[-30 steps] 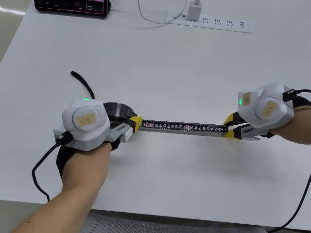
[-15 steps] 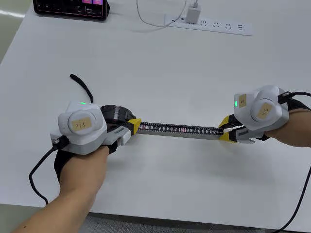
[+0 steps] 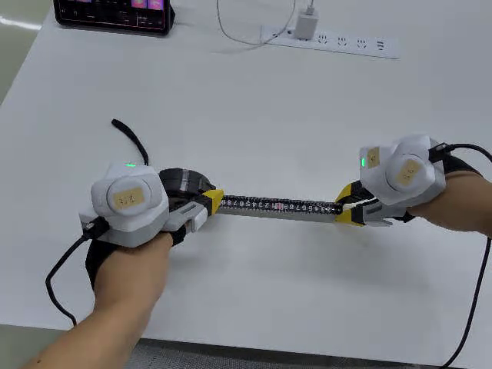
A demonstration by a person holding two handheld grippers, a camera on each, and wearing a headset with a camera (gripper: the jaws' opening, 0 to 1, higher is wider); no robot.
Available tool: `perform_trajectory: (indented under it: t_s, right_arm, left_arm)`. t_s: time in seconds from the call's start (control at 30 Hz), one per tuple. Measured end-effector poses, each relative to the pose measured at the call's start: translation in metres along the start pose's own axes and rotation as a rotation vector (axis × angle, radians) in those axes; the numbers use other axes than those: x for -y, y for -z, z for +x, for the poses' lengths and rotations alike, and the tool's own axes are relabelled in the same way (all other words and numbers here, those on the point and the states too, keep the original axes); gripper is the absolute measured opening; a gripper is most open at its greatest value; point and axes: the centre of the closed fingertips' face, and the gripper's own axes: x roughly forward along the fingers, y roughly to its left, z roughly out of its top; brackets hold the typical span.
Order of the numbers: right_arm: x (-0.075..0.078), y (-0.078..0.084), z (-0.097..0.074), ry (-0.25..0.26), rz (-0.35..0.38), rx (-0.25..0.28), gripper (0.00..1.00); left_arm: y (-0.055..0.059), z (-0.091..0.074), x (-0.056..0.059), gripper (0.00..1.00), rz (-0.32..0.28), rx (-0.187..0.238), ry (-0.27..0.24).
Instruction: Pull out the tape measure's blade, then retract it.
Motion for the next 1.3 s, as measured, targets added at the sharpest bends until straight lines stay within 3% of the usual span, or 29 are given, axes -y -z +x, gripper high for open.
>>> perform_trajectory:
  t_s: [1.3]
  right_arm:
    - [0.004, -0.029, 0.013, -0.017, -0.012, 0.042, 0.10]
  left_arm:
    - [0.000, -0.001, 0.000, 0.61, -0.019, 0.002, 0.005]
